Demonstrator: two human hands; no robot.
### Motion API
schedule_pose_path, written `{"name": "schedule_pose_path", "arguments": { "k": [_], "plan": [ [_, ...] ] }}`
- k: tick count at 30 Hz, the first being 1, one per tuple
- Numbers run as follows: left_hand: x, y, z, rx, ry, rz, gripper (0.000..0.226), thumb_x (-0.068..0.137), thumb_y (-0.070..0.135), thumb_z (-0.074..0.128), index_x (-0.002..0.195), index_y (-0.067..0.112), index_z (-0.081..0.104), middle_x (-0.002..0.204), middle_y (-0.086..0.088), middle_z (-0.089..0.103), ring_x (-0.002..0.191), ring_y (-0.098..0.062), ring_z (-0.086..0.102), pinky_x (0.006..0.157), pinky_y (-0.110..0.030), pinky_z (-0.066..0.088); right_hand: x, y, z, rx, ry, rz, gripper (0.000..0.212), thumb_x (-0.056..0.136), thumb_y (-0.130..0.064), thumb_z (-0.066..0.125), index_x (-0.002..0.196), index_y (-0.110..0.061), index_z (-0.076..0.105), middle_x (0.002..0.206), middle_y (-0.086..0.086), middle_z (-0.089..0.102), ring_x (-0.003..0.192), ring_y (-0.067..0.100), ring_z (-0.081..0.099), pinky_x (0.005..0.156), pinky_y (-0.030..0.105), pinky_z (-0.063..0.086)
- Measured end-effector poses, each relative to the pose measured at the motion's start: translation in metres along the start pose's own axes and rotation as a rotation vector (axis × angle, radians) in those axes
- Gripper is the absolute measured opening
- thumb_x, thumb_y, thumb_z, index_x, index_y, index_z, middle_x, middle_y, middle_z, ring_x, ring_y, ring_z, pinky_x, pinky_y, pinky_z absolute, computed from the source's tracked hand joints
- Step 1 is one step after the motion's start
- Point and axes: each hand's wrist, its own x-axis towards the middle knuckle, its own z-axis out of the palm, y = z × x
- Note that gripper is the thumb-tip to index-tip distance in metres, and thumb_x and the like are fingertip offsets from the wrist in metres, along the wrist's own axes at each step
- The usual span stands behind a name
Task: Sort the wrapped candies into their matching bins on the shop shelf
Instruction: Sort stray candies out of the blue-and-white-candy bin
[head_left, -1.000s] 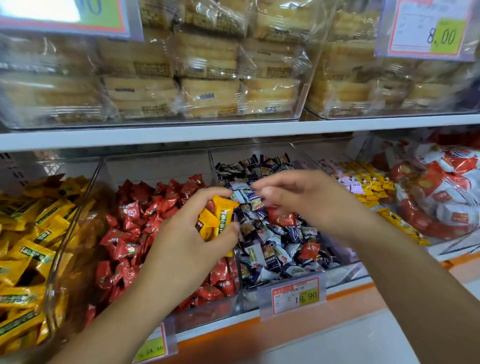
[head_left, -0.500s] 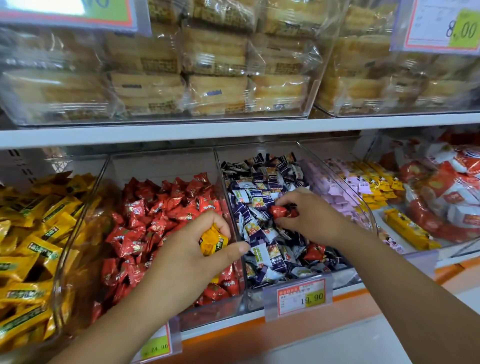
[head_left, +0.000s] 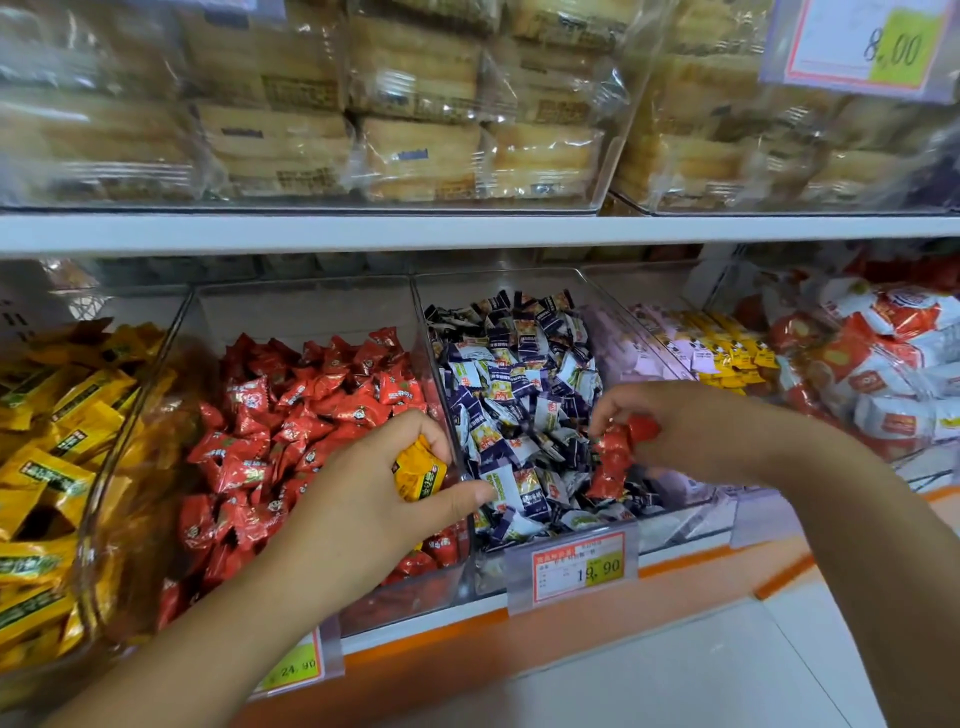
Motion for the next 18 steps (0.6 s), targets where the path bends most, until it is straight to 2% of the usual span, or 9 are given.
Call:
{"name": "schedule_pose_path", "arguments": {
  "k": [2, 4, 8, 11, 15, 18],
  "plan": [
    [0.0, 0.0, 0.0, 0.013, 0.005, 0.006, 0.046, 0.062, 0.069, 0.063, 0.084, 0.031, 0.05, 0.054, -0.005, 0.034, 0.045, -0.008, 0.027, 0.045, -0.021, 0.022, -0.001, -0.002, 0.009, -0.113, -0.107, -0.005, 0.043, 0.089, -0.003, 0.05, 0.104, -0.042, 0.058, 0.092, -0.007, 0.063, 0.069, 0.014, 0.058, 0.055, 0.018, 0.041],
    [0.0, 0.0, 0.0, 0.025, 0.002, 0.011, 0.048, 0.062, 0.071, 0.061, 0.085, 0.031, 0.05, 0.058, -0.011, 0.04, 0.047, -0.009, 0.029, 0.047, -0.025, 0.024, -0.001, -0.002, 0.016, -0.149, -0.161, -0.042, 0.042, 0.089, -0.006, 0.054, 0.113, -0.04, 0.056, 0.096, -0.01, 0.057, 0.067, 0.002, 0.05, 0.049, 0.008, 0.036],
    [-0.003, 0.004, 0.0, 0.018, 0.006, 0.013, 0.045, 0.063, 0.067, 0.061, 0.083, 0.028, 0.051, 0.048, 0.002, 0.035, 0.042, -0.008, 0.026, 0.042, -0.019, 0.021, -0.002, 0.005, 0.021, 0.01, -0.151, -0.079, 0.038, 0.088, -0.017, 0.066, 0.115, -0.042, 0.057, 0.095, -0.023, 0.056, 0.066, -0.014, 0.052, 0.054, 0.003, 0.037],
    [-0.004, 0.008, -0.001, 0.015, 0.0, 0.015, 0.042, 0.064, 0.063, 0.062, 0.083, 0.027, 0.052, 0.044, 0.008, 0.035, 0.04, -0.009, 0.026, 0.039, -0.018, 0.021, -0.001, 0.007, 0.024, 0.1, -0.141, -0.082, 0.04, 0.087, -0.024, 0.07, 0.115, -0.048, 0.057, 0.103, -0.028, 0.056, 0.08, -0.008, 0.056, 0.062, 0.002, 0.04],
    [-0.004, 0.005, -0.001, 0.004, 0.0, 0.024, 0.044, 0.063, 0.067, 0.062, 0.083, 0.029, 0.051, 0.049, 0.006, 0.035, 0.043, -0.008, 0.027, 0.041, -0.019, 0.022, 0.002, 0.006, 0.03, 0.164, -0.063, -0.092, 0.023, 0.085, -0.03, 0.073, 0.1, -0.046, 0.067, 0.096, -0.02, 0.064, 0.077, -0.004, 0.06, 0.065, 0.007, 0.046],
    [-0.004, 0.005, -0.001, 0.004, -0.009, 0.023, 0.044, 0.063, 0.067, 0.061, 0.083, 0.03, 0.051, 0.049, 0.005, 0.034, 0.042, -0.009, 0.026, 0.041, -0.019, 0.022, 0.003, 0.005, 0.028, 0.235, 0.024, -0.076, 0.018, 0.083, -0.026, 0.075, 0.091, -0.041, 0.07, 0.087, -0.017, 0.066, 0.066, -0.007, 0.06, 0.056, 0.007, 0.043]
  ]
}}
